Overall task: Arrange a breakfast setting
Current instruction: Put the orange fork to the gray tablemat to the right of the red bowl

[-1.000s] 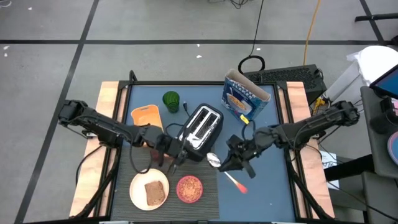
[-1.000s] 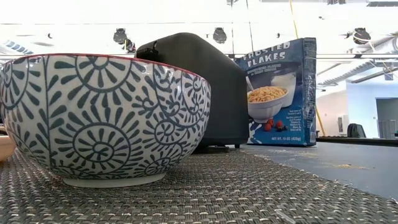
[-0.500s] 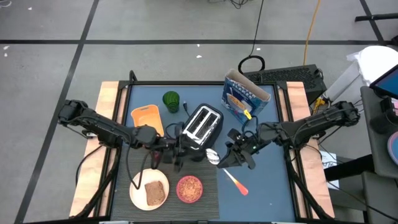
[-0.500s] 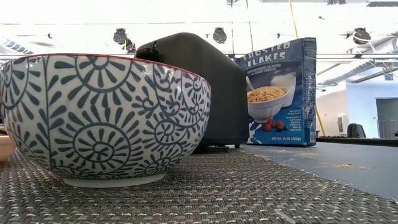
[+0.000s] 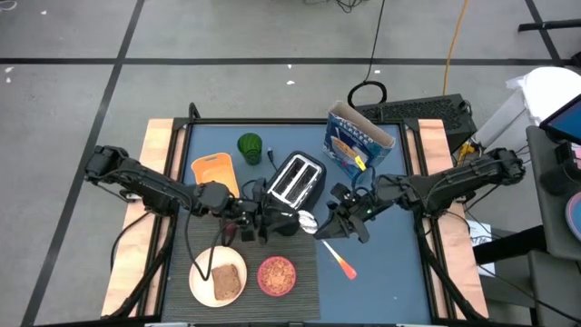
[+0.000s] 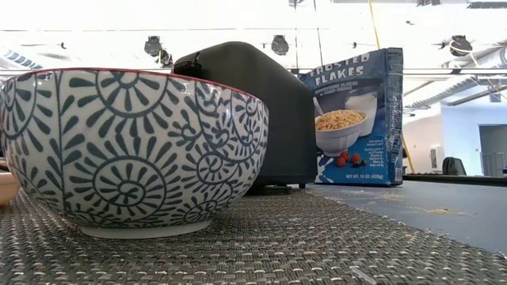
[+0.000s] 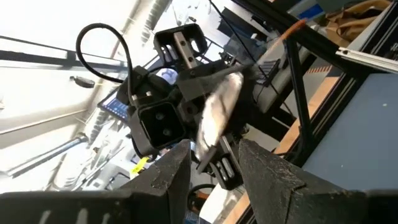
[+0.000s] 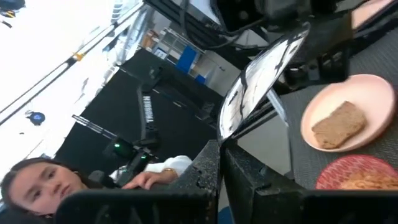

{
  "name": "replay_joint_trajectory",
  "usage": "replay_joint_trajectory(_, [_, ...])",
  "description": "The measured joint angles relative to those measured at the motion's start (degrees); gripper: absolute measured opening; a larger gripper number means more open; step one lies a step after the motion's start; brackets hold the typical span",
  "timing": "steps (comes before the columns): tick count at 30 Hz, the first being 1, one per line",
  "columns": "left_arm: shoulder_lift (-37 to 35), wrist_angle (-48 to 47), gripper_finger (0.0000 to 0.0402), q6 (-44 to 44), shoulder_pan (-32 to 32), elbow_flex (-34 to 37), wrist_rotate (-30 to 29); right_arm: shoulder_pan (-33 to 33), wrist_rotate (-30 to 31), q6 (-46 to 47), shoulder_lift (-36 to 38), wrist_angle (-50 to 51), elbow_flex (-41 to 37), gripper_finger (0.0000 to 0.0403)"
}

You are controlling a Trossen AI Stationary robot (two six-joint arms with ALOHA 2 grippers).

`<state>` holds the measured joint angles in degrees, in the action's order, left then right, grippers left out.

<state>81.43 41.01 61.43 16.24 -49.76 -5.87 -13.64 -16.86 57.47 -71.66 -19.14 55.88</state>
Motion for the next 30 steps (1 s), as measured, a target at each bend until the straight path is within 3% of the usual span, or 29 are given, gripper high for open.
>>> replay_joint_trajectory(5, [0.0, -0.2, 0.0143, 0.0, -0.2, 0.0, 0.0, 0.1, 0.0, 0.1, -2.8, -1.5, 0.0, 0.0006])
replay_joint_trajectory(12, [0.0, -0.4, 0.0143, -0.3, -0.2, 0.0, -0.2, 0.2, -4.0, 0.3, -6.4, -13.1, 0.0, 0.0006])
replay_joint_trajectory(23, [0.0, -0.1, 0.0105, -0.2, 1.4, 0.0, -0.2, 0.7, -4.3, 1.8, -6.8, -11.3, 0.0, 0.0006])
replay_joint_trajectory(30, [0.0, 2.0, 0.0101, 0.4, 2.3, 0.0, -0.2, 1.3, -4.3, 2.9, -6.8, -11.0, 0.0, 0.0006])
